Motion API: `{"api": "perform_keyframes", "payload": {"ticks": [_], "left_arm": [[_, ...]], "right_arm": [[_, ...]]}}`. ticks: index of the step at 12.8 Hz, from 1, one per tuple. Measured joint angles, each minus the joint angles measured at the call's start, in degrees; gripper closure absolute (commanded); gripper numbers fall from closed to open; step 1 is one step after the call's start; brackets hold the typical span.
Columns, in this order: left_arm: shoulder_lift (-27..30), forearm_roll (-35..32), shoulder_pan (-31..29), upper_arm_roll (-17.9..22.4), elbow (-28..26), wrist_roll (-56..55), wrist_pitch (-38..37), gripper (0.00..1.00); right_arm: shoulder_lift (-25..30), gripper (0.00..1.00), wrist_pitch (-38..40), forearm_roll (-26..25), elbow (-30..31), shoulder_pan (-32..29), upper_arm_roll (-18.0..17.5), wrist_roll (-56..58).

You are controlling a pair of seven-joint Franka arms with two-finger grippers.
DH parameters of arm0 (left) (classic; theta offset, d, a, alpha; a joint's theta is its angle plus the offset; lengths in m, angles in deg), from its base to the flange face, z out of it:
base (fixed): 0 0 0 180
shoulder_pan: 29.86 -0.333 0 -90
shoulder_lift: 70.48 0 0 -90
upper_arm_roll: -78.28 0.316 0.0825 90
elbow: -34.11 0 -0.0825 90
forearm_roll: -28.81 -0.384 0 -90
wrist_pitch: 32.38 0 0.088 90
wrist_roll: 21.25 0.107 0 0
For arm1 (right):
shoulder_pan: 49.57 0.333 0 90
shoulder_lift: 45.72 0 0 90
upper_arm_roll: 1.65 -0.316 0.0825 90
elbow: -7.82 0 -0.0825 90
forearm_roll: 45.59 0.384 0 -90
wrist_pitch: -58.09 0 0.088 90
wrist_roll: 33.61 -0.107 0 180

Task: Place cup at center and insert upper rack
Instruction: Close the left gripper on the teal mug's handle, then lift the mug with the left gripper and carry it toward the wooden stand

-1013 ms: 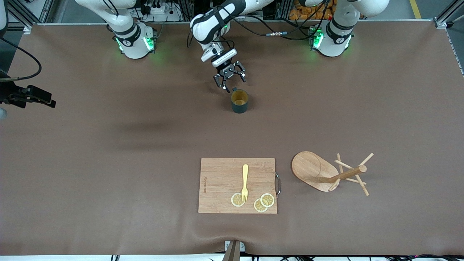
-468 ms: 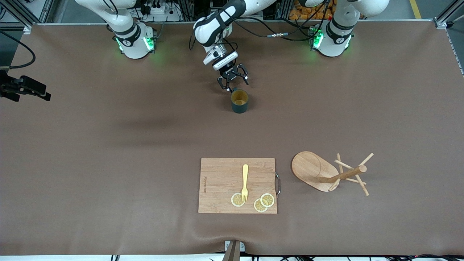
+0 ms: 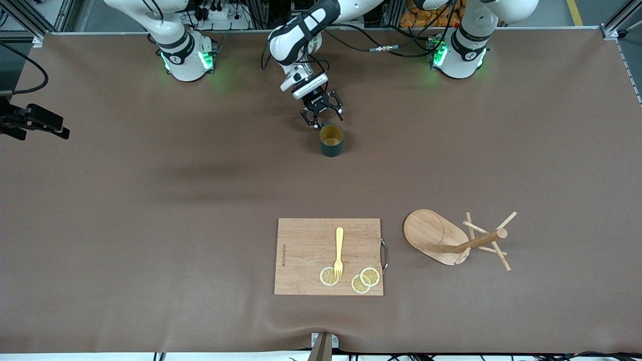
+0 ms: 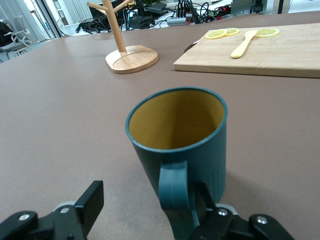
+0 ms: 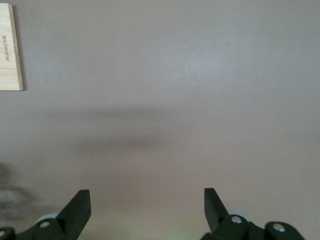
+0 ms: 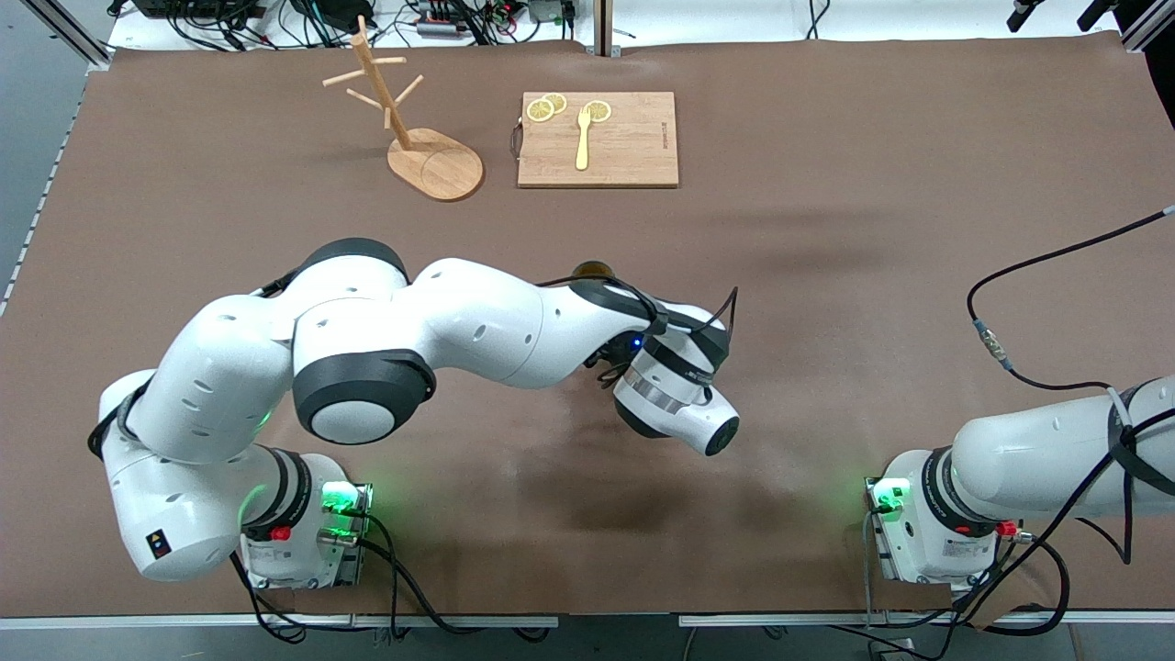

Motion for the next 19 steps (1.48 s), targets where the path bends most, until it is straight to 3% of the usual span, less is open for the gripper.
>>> {"api": "perform_keyframes", "payload": {"ticks": [3,10,19], "left_arm": [[-0.04,-0.12,0.0,0.17,0.4,0.12,0.25,0.29],[-0.51,-0.19,-0.02,1.11,1.67,0.14,1.64,1.0],[-0.59,-0.19,-0.03,1.11,3.88,0.13,1.77,1.0]], "right_arm": [[-0.01,0.0,0.08,0.0,0.01,0.0,-0.01,0.0],[-0.04,0.0,0.14,0.0,0.02,0.0,-0.01,0.0],[-0.04,0.0,0.14,-3.62,-0.01,0.06,-0.41,0.0]]}}
